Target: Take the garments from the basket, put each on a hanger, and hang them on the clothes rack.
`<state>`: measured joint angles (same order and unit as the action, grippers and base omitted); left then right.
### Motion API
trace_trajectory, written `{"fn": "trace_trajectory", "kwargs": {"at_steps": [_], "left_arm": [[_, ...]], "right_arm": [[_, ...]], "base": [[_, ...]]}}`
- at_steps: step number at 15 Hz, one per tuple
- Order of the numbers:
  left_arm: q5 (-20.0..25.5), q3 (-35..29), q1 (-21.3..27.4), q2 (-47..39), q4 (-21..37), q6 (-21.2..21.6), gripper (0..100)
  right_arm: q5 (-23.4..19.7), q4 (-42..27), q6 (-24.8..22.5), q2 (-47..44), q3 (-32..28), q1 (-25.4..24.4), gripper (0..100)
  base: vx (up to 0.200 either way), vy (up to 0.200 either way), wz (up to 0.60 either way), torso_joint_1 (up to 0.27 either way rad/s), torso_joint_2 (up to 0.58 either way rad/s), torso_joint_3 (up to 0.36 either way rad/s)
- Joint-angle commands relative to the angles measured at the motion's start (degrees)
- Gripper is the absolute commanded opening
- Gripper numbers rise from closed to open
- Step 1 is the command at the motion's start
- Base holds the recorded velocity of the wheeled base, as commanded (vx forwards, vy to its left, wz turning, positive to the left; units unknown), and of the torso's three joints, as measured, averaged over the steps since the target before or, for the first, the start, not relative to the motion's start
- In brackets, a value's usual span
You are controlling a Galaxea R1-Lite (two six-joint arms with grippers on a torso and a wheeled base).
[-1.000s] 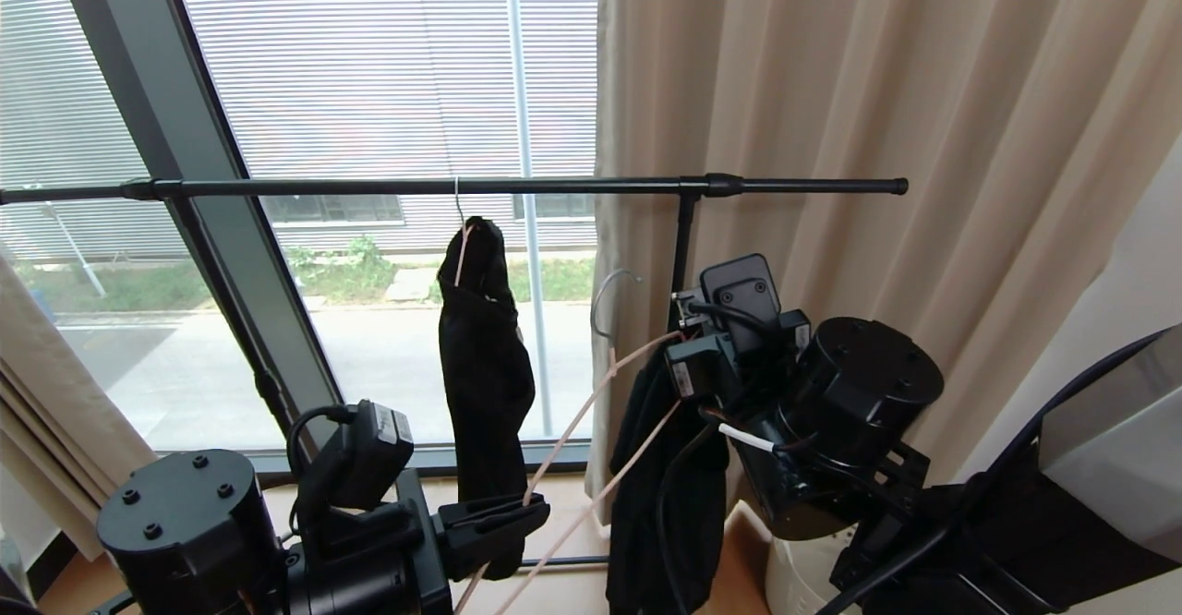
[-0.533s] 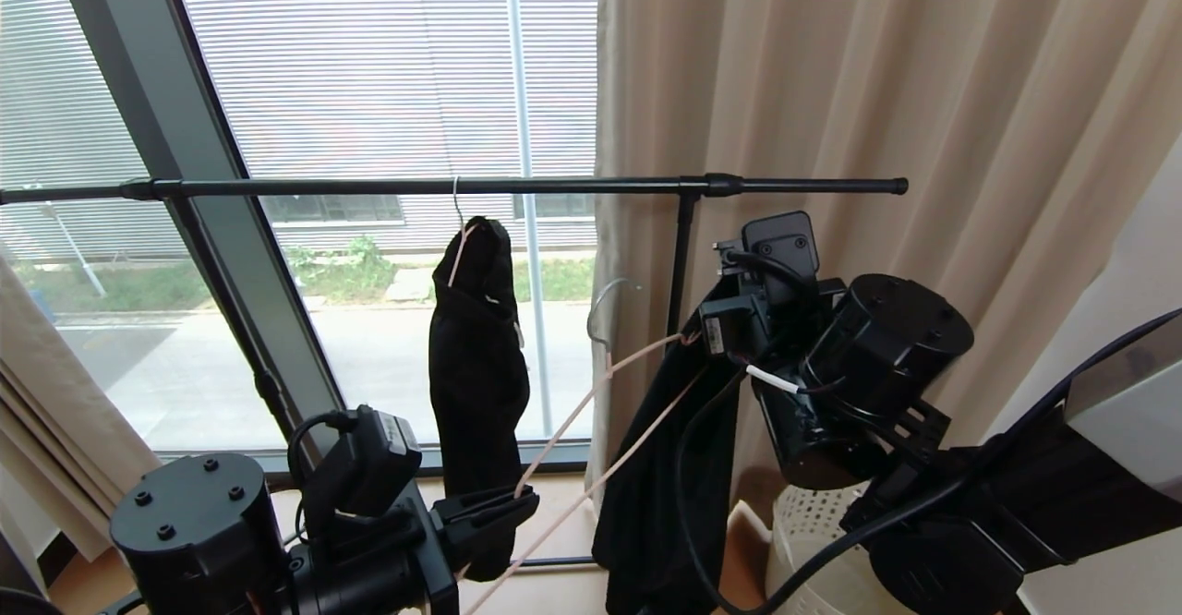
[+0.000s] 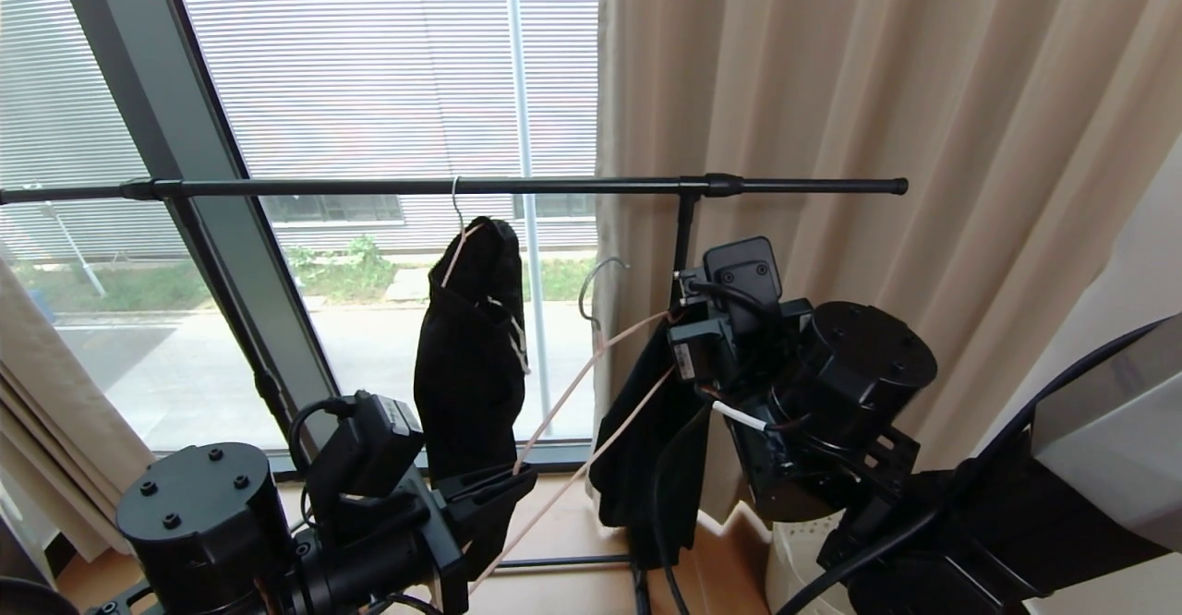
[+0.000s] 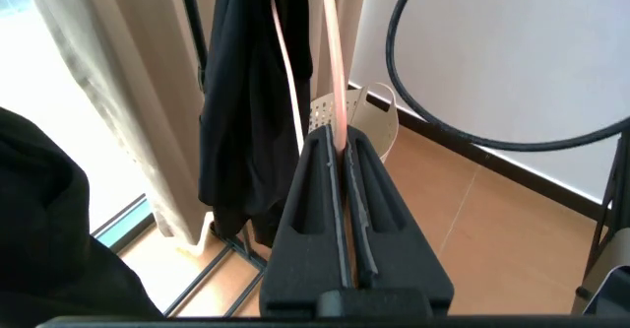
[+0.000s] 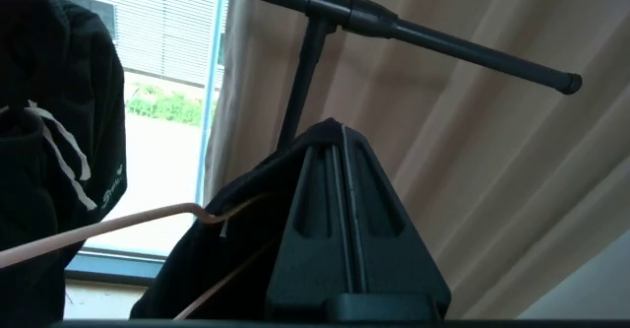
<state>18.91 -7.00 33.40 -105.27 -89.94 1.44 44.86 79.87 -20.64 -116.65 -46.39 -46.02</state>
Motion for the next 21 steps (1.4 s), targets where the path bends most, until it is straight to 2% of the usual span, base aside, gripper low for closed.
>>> {"fn": "trace_trajectory", "kwargs": {"at_steps": [1, 6, 8, 9, 11, 15, 17, 21], "left_arm": [[-0.1, 0.14, 0.17, -0.29, -0.06, 0.06, 0], [-0.89, 0.58, 1.23, -1.61, -0.06, 1.99, 0], [-0.89, 0.58, 1.23, -1.61, -0.06, 1.99, 0], [-0.89, 0.67, 0.96, -1.35, -0.06, 2.08, 0], [-0.89, 1.2, 0.96, -0.2, -0.06, 2.17, 0], [-0.89, 1.2, -0.27, 1.99, -0.06, 3.31, 0], [-0.89, 0.85, -0.88, 1.91, -0.06, 3.57, 0], [-2.03, 0.49, -0.53, 0.85, -0.06, 3.57, 0]], "right_arm": [[0.05, 0.11, -0.02, -0.24, 0.15, -1.62, 0], [1.54, 0.28, -0.02, 3.71, 0.68, -5.75, 0], [1.72, 0.11, -0.02, 4.24, 0.59, -5.66, 0], [1.81, -0.16, -0.02, 4.68, 0.24, -2.06, 0], [1.72, -0.24, -0.02, 4.24, -0.64, 1.28, 0], [1.72, -0.33, -0.02, 4.15, -0.9, 2.69, 0], [1.72, -0.33, -0.02, 4.06, -0.46, 1.37, 0], [1.72, 0.28, 0.34, 2.92, 0.51, -6.63, 0]], "base": [[0.0, 0.0, 0.0, 0.0, 0.0, 0.0], [0.0, 0.0, 0.0, 0.0, 0.0, 0.0], [0.0, 0.0, 0.0, 0.0, 0.0, 0.0], [0.0, 0.0, 0.0, 0.0, 0.0, 0.0], [0.0, 0.0, 0.0, 0.0, 0.0, 0.0], [0.0, 0.0, 0.0, 0.0, 0.0, 0.0], [0.0, 0.0, 0.0, 0.0, 0.0, 0.0], [0.0, 0.0, 0.0, 0.0, 0.0, 0.0]]}}
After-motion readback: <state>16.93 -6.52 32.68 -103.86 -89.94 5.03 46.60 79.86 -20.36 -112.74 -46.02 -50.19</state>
